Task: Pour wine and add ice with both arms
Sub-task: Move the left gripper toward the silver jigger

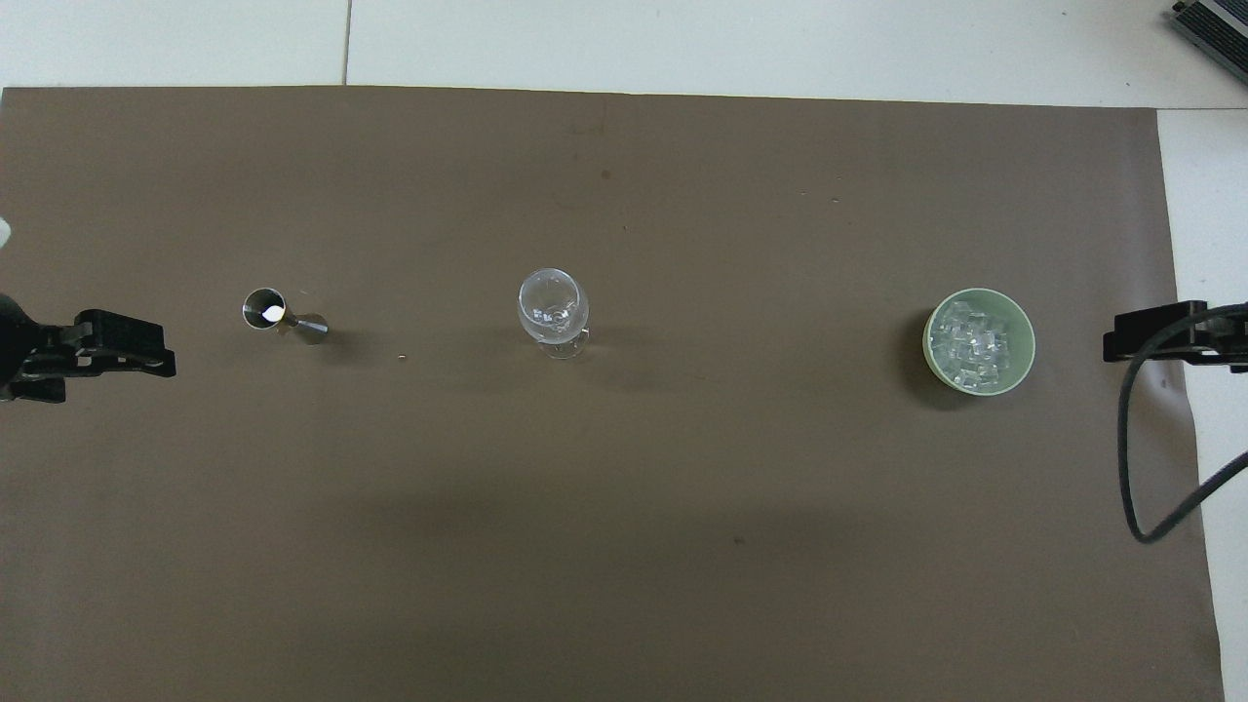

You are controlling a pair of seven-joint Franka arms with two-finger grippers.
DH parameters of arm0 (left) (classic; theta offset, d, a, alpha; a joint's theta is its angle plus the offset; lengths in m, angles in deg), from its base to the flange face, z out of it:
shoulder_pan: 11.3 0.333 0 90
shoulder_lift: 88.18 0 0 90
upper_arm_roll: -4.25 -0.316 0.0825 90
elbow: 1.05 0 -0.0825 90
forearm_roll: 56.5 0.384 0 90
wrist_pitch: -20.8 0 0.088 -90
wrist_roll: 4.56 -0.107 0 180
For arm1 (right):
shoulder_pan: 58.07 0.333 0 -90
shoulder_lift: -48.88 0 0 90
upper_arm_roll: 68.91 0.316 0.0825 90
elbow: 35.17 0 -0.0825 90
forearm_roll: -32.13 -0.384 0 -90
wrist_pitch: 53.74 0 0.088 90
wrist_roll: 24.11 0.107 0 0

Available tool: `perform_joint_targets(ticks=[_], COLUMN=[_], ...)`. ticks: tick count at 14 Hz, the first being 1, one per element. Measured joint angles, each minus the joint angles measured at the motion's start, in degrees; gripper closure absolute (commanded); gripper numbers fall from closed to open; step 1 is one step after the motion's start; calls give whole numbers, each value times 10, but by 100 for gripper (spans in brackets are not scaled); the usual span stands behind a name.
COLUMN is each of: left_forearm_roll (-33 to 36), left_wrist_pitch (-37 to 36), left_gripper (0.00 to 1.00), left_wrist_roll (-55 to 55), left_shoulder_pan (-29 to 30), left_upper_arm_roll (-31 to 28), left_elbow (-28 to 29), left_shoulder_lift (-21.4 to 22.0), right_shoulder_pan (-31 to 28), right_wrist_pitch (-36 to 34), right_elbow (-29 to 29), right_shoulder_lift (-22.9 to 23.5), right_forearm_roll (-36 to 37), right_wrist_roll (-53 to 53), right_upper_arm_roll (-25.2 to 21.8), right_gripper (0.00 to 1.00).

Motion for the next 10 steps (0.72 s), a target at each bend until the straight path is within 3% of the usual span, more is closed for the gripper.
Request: perform_joint_targets(ticks=[5,10], left_forearm_roll=[-77,-153], left_wrist_pitch=[53,107], left_gripper=[0,0], left_wrist_roll=[211,346], left_shoulder_pan=[39,98], left_upper_arm_roll=[-1,-2], left_elbow=[48,97], left_shoulder_lift=[-4,-10], right_shoulder_pan=[-4,-6], right_wrist_pitch=[3,100], right_elbow=[-13,-127], right_shoulder_lift=[-3,-43], right_forearm_roll=[0,0], right_wrist_roll=[0,0], right_upper_arm_roll=[-5,-5], right_gripper=[0,0])
